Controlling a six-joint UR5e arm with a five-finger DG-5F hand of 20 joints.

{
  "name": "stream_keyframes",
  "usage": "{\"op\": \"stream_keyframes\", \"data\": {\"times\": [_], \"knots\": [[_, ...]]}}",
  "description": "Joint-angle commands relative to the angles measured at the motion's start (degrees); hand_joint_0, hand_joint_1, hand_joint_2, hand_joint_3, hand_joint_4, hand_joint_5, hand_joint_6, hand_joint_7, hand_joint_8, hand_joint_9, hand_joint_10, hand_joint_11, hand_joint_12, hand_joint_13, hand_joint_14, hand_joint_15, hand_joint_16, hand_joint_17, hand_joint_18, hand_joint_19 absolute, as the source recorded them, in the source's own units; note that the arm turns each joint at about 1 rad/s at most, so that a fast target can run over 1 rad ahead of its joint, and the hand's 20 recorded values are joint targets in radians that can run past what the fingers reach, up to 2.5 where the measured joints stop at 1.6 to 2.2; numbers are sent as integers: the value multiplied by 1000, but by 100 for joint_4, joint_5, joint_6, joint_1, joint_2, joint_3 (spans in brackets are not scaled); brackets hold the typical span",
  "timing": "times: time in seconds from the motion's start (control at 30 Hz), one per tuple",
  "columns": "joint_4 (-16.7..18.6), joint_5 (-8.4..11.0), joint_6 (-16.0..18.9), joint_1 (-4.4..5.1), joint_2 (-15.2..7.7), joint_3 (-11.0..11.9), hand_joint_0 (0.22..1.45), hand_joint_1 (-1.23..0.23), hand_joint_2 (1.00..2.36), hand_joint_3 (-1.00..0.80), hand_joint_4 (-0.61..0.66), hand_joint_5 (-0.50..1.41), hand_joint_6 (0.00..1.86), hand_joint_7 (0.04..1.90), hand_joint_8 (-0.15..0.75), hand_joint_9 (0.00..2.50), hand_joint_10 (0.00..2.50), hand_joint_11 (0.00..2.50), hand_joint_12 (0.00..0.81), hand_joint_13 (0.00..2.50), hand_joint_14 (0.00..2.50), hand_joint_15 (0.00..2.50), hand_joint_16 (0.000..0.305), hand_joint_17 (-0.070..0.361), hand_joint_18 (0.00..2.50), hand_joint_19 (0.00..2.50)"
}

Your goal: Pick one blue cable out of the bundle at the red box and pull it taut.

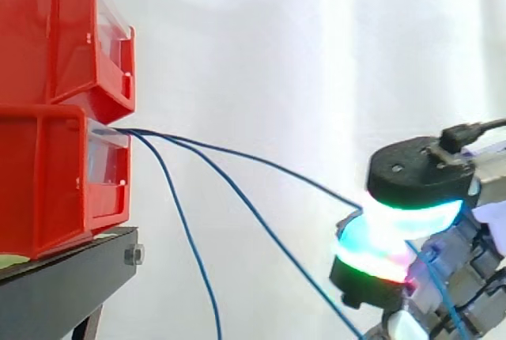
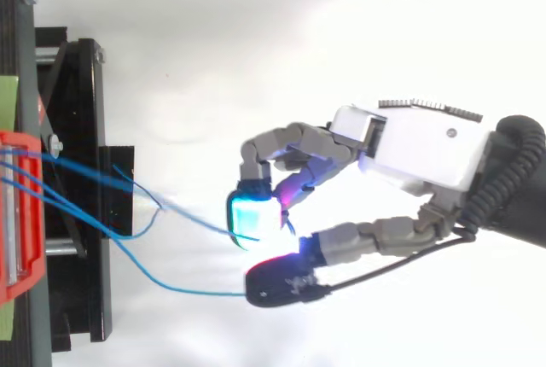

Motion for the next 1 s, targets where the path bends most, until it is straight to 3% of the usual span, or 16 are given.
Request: {"op": "stream_keyframes", "data": {"times": [0.0, 0.1, 0.17, 0.47, 0.97], "knots": [[330, -81, -6, -7, 284, -433, 582, -792, 1024, -154, 55, -110, 803, 1310, 309, 824, 14, 518, 433, 370, 0, 0, 66, 149, 435, 121], [620, 16, -24, -7, 407, -662, 581, -792, 1023, -151, 54, -110, 803, 1316, 303, 791, 14, 494, 431, 365, 0, 2, 66, 150, 436, 119], [690, 69, 3, -16, 407, -688, 582, -793, 1023, -154, 51, -110, 804, 1310, 301, 765, 13, 478, 431, 363, 0, 4, 66, 150, 436, 118], [470, 104, 64, -33, 407, -679, 584, -792, 1023, -158, 54, -111, 804, 1308, 296, 735, 13, 445, 428, 351, 0, 1, 66, 149, 436, 129], [681, 113, 20, -16, 398, -679, 585, -794, 1023, -160, 42, -111, 803, 1304, 296, 716, 10, 423, 427, 341, 0, 2, 66, 148, 435, 128]]}}
